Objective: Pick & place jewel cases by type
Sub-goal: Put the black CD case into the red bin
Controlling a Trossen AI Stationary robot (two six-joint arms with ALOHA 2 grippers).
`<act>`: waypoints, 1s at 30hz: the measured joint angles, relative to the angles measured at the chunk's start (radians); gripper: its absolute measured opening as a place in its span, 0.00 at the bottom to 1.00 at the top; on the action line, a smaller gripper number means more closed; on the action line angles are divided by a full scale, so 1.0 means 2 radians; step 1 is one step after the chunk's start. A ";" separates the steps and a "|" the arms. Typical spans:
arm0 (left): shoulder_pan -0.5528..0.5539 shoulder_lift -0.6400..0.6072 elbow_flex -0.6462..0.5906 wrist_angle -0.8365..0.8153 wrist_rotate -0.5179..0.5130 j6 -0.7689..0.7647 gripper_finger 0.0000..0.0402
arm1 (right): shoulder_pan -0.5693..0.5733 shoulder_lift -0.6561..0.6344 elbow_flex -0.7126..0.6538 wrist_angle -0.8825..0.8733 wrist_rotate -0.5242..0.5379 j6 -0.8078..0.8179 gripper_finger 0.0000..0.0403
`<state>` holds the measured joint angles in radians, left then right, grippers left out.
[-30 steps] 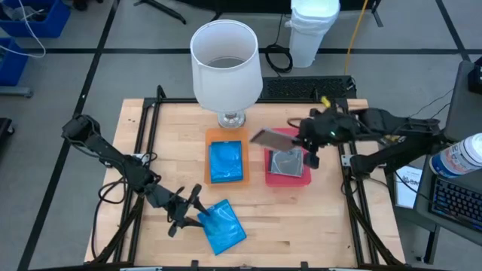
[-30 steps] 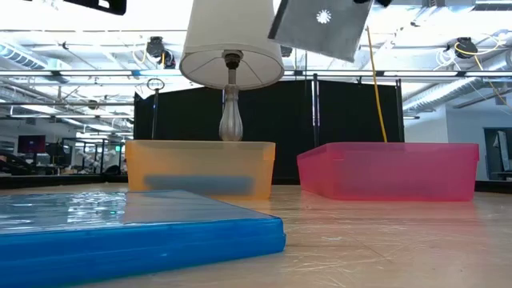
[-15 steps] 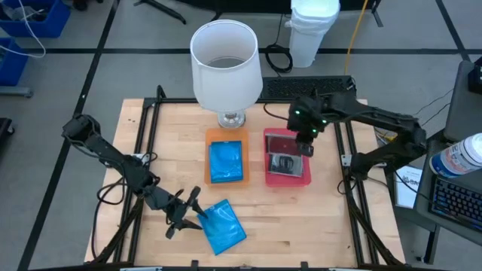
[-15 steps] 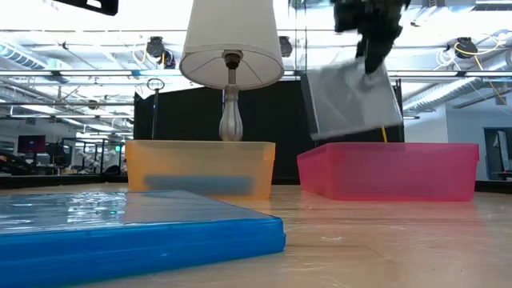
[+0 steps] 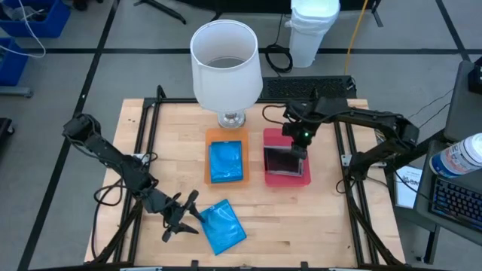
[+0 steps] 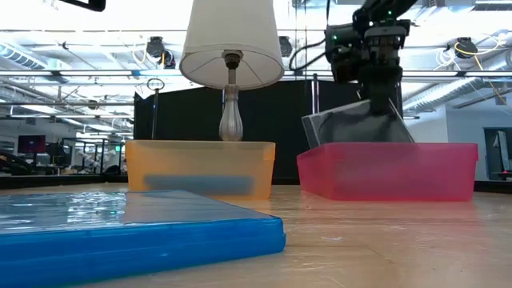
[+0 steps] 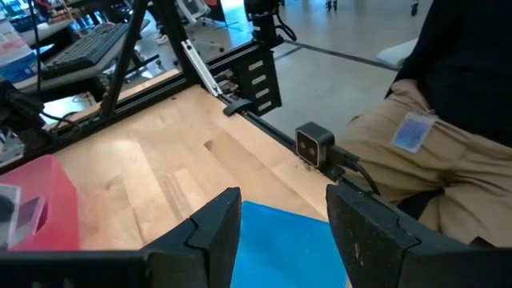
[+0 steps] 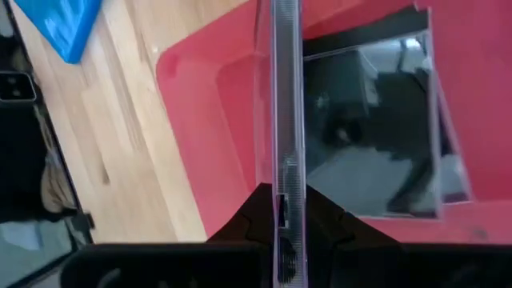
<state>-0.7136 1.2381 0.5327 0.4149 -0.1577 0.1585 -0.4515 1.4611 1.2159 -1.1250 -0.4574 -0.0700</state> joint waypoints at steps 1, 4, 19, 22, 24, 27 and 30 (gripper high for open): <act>-0.001 0.000 0.000 0.000 0.000 0.000 0.48 | -0.003 0.000 -0.007 0.002 -0.001 0.001 0.04; -0.001 0.000 0.000 0.000 0.000 0.000 0.48 | -0.017 -0.001 -0.027 0.006 -0.005 -0.003 0.04; 0.000 0.000 0.000 0.000 -0.004 0.007 0.48 | -0.040 0.000 -0.056 0.008 0.146 -0.041 0.25; 0.000 0.000 0.000 0.000 -0.014 0.007 0.48 | -0.039 0.000 -0.057 0.009 0.205 -0.049 0.32; 0.000 0.000 0.000 0.000 -0.014 0.007 0.48 | -0.040 -0.003 -0.057 0.009 0.227 -0.050 0.37; 0.000 0.000 0.000 -0.001 -0.014 0.007 0.48 | -0.040 -0.005 -0.057 0.011 0.228 -0.056 0.43; 0.000 0.000 0.000 -0.004 -0.014 0.007 0.48 | -0.036 -0.005 -0.057 0.011 0.226 -0.064 0.47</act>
<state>-0.7139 1.2381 0.5327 0.4065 -0.1856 0.1719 -0.5225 1.4509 1.1011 -1.1034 -0.0056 -0.1987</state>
